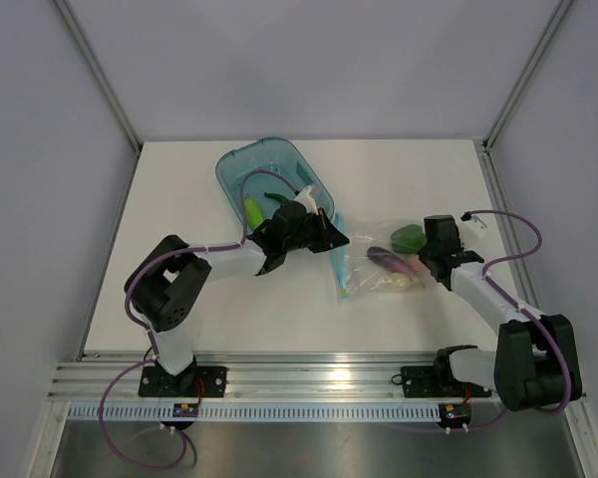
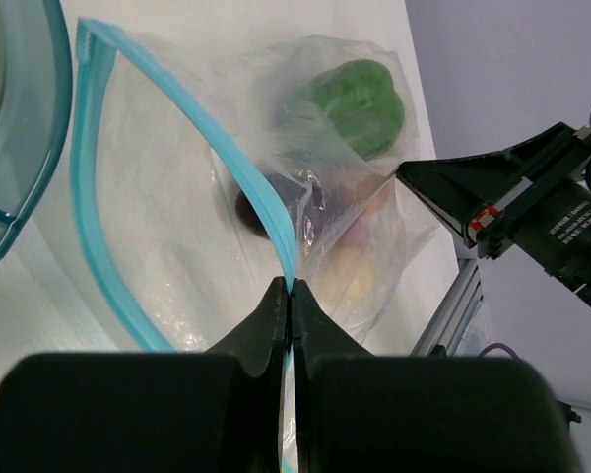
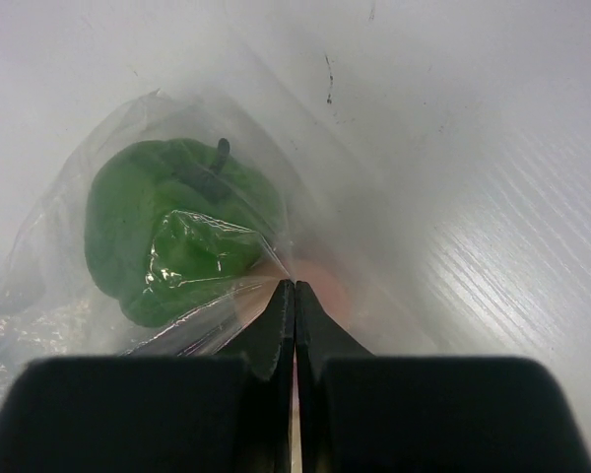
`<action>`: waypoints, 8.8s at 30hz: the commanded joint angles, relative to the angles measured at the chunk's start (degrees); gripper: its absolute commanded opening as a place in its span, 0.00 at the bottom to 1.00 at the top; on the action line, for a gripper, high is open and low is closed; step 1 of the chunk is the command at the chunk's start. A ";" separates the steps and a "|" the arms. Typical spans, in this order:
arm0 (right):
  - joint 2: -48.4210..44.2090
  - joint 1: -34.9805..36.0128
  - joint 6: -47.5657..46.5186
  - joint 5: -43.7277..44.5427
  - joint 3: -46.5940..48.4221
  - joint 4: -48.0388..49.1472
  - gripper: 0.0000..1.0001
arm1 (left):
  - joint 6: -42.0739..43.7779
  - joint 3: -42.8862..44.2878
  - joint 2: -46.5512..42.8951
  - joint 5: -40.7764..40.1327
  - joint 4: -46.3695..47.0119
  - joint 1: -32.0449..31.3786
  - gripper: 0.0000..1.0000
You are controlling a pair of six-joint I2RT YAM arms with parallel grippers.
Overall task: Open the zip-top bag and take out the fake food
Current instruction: Adjust the zipper food storage bag at the center of the board, then pick up the fake vegetable from the zipper food storage bag, then place the fake vegetable in the bin.
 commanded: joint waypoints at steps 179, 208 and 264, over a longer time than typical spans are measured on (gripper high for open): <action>14.43 3.46 -1.86 -15.54 9.21 3.78 0.00 | 44.99 26.90 16.04 -11.29 -29.17 -17.79 0.34; 7.57 1.44 5.18 -0.58 6.31 -1.76 0.00 | 38.05 30.24 0.56 -23.33 -58.36 -14.54 0.31; 5.28 1.44 4.12 -2.08 5.52 -0.27 0.00 | 23.72 1.94 -14.21 -21.23 -23.11 13.76 0.54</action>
